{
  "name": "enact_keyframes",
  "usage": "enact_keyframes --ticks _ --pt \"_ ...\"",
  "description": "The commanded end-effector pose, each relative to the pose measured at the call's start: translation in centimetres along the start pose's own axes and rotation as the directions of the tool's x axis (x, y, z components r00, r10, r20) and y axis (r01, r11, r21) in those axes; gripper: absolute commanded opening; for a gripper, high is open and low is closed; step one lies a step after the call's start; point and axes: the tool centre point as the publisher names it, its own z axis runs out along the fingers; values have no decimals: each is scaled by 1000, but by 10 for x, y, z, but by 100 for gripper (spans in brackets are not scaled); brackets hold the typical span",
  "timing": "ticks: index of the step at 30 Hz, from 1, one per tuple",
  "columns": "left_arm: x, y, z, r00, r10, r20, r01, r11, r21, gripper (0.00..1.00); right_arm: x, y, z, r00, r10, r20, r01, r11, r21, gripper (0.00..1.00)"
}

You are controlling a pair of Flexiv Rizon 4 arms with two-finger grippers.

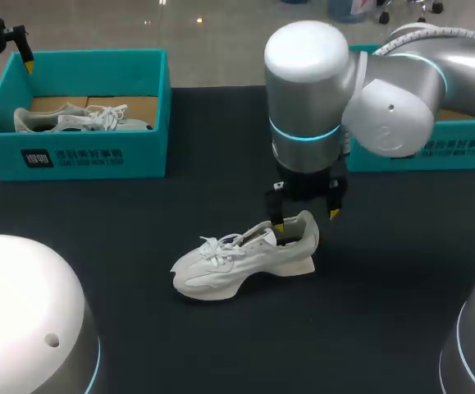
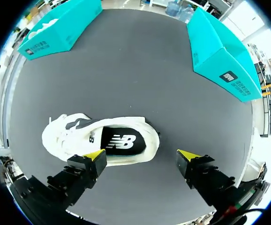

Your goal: Take the shoe out of the shoebox, open the shoe tongue, remove and reinsert the insole, then place the shoe into the shoebox

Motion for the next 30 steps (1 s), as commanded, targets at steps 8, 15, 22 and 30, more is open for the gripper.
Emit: enact_keyframes --ticks 8,15,22,30 --pt "0 0 0 1000 2 -1 -2 1000 0 100 -8 -22 -33 603 -689 -402 652 716 -249 100" --pt "0 0 0 1000 2 -1 -2 1000 0 100 -8 -22 -33 603 -689 -402 652 716 -249 100" --pt "0 0 0 1000 2 -1 -2 1000 0 100 -8 -22 -33 603 -689 -402 652 716 -249 100" --pt "0 0 0 1000 2 -1 -2 1000 0 100 -16 -17 -38 532 -776 -339 713 626 -314 100"
